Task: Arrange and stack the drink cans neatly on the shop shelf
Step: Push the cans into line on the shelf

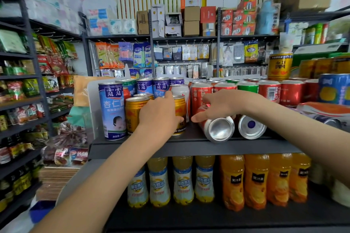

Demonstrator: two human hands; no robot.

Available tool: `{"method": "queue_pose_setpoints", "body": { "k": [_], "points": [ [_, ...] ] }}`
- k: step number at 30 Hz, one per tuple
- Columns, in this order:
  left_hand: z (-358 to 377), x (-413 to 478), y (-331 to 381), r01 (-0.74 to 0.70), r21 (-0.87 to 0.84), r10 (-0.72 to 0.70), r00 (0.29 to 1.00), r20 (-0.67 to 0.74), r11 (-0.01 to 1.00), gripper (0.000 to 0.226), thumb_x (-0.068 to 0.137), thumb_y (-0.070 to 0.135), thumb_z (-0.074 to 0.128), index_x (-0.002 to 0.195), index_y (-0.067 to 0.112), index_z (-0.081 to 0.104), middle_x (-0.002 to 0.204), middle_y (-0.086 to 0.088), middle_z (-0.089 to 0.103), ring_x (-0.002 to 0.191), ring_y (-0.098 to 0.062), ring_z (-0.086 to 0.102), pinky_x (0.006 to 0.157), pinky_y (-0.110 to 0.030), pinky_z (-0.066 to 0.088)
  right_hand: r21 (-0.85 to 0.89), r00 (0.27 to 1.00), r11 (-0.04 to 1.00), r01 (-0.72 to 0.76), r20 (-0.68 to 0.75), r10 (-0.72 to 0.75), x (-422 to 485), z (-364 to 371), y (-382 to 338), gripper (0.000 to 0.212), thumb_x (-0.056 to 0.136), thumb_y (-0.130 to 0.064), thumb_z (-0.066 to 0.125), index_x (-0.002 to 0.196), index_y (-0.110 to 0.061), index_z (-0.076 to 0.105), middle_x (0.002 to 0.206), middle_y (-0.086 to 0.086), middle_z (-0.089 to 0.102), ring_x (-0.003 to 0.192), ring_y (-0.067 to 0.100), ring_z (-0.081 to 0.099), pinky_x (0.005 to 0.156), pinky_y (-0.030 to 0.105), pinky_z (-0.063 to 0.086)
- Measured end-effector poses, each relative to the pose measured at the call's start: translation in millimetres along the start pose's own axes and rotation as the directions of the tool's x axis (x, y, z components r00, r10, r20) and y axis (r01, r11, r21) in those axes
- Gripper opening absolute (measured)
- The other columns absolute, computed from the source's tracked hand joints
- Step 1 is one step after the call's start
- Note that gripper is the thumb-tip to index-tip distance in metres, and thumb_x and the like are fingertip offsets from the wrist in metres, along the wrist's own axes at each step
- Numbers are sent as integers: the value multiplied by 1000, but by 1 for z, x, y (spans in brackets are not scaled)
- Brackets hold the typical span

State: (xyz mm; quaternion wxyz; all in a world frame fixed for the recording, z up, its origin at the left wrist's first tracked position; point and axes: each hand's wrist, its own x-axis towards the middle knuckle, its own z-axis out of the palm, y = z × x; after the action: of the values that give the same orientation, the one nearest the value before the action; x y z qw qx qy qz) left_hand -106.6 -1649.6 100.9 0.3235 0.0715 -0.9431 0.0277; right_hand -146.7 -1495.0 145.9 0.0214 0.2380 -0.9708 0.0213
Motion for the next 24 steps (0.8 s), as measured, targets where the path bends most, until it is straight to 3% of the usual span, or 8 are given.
{"method": "queue_pose_setpoints", "body": {
  "k": [4, 9, 12, 13, 15, 18, 20, 24],
  "points": [
    [-4, -1, -4, -15, -6, 15, 1000, -17, 1000, 61, 87, 49, 59, 131, 14, 36, 113, -9, 60, 100, -28, 59, 65, -32, 43, 23, 997, 999, 21, 73, -23, 1, -3, -8, 85, 80, -59, 61, 146, -16, 29, 144, 5, 41, 125, 26, 45, 97, 35, 42],
    [-8, -1, -9, -29, -46, 30, 999, 17, 999, 54, 88, 47, 58, 127, 15, 39, 114, -9, 59, 103, -27, 58, 73, -35, 48, 103, 999, 995, 13, 42, -18, -2, -3, -7, 70, 80, -39, 64, 133, 1, 45, 134, 20, 52, 110, 29, 56, 88, 36, 48],
    [-10, -1, -10, -37, -49, 38, 999, 18, 998, 52, 89, 48, 56, 127, 16, 40, 114, -8, 59, 102, -26, 57, 73, -34, 48, 185, 998, 982, -33, 50, 24, -3, 0, -2, 71, 79, -38, 62, 133, 5, 47, 134, 22, 51, 122, 36, 52, 101, 45, 45],
    [-11, -1, -11, -41, -49, 42, 999, 17, 998, 52, 90, 49, 54, 127, 16, 40, 114, -8, 59, 103, -26, 57, 72, -33, 47, 223, 998, 974, -46, 45, 37, -3, 1, 0, 69, 79, -37, 63, 131, 4, 49, 131, 21, 55, 117, 33, 56, 98, 42, 48],
    [-12, 0, -11, -51, -51, 52, 999, 11, 997, 50, 91, 50, 51, 128, 17, 41, 113, -7, 59, 103, -26, 57, 71, -32, 44, 313, 998, 948, -61, 40, 51, -2, 2, 5, 60, 78, -34, 64, 125, 2, 54, 115, 17, 65, 92, 25, 65, 77, 32, 53],
    [-14, 1, -11, -65, -53, 64, 998, -21, 996, 47, 94, 50, 45, 129, 19, 43, 113, -7, 59, 103, -25, 57, 72, -31, 43, 453, 997, 888, -78, 57, 58, -2, 2, 12, 38, 81, -25, 65, 112, -5, 53, 90, 10, 68, 70, 18, 66, 57, 22, 52],
    [-14, 1, -9, -65, -70, 61, 997, -48, 995, 44, 95, 49, 42, 128, 20, 46, 115, -7, 58, 105, -25, 55, 74, -31, 42, 558, 997, 827, -73, 57, 50, 0, 3, 17, 34, 81, -18, 66, 110, -7, 51, 89, 9, 68, 71, 19, 67, 58, 23, 53],
    [-12, 6, -4, -52, -114, 43, 996, -80, 992, 46, 96, 48, 40, 129, 19, 50, 124, -8, 54, 116, -25, 46, 89, -34, 42, 656, 1000, 755, -16, 8, 14, 10, 9, 21, 54, 75, -14, 73, 121, -8, 45, 105, 10, 64, 89, 24, 67, 77, 35, 57]
  ]
}}
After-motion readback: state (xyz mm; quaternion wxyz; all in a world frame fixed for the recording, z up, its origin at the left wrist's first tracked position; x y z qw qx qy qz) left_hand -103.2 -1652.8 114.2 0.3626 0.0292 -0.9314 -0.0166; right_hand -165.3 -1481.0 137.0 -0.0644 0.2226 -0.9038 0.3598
